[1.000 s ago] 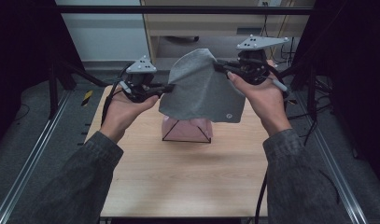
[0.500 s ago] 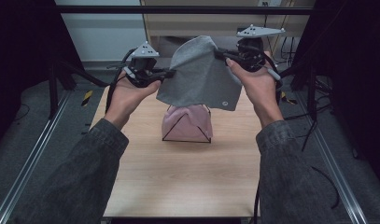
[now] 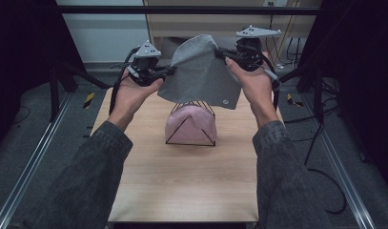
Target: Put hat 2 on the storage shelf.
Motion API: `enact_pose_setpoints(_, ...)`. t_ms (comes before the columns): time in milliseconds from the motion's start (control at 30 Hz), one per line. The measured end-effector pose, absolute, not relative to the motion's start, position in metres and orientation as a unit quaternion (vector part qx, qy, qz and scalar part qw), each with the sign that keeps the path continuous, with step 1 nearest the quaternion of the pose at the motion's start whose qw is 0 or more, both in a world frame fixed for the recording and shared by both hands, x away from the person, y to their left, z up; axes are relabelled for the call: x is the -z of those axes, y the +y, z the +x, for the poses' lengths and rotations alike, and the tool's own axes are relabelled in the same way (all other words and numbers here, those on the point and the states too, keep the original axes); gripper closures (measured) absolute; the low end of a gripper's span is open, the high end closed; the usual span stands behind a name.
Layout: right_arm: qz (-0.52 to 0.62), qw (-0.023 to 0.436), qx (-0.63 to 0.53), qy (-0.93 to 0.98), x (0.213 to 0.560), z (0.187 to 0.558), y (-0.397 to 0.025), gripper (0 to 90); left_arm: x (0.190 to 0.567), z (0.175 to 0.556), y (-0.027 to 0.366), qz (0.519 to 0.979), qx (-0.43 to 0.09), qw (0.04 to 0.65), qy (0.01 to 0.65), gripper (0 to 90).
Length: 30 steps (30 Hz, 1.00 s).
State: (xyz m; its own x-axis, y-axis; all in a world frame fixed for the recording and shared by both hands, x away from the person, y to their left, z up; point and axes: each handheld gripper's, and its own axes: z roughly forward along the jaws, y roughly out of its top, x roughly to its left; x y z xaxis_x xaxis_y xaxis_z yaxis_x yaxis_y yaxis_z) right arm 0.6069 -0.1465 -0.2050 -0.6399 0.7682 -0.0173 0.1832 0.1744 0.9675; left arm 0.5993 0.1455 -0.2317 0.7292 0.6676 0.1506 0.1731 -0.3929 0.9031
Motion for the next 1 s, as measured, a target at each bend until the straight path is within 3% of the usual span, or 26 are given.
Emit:
enact_pose_setpoints(533, 0.34, 0.262, -0.543, 0.722, 0.231, 0.64, -0.136, 87.5, 0.259, 0.63, 0.148, 0.785, -0.274, 0.478, 0.284, 87.6)
enact_pose_setpoints(1000, 0.338, 0.245, -0.537, 0.733, 0.249, 0.642, -0.123, 87.6, 0.28, 0.632, 0.154, 0.79, -0.272, 0.466, 0.291, 87.6)
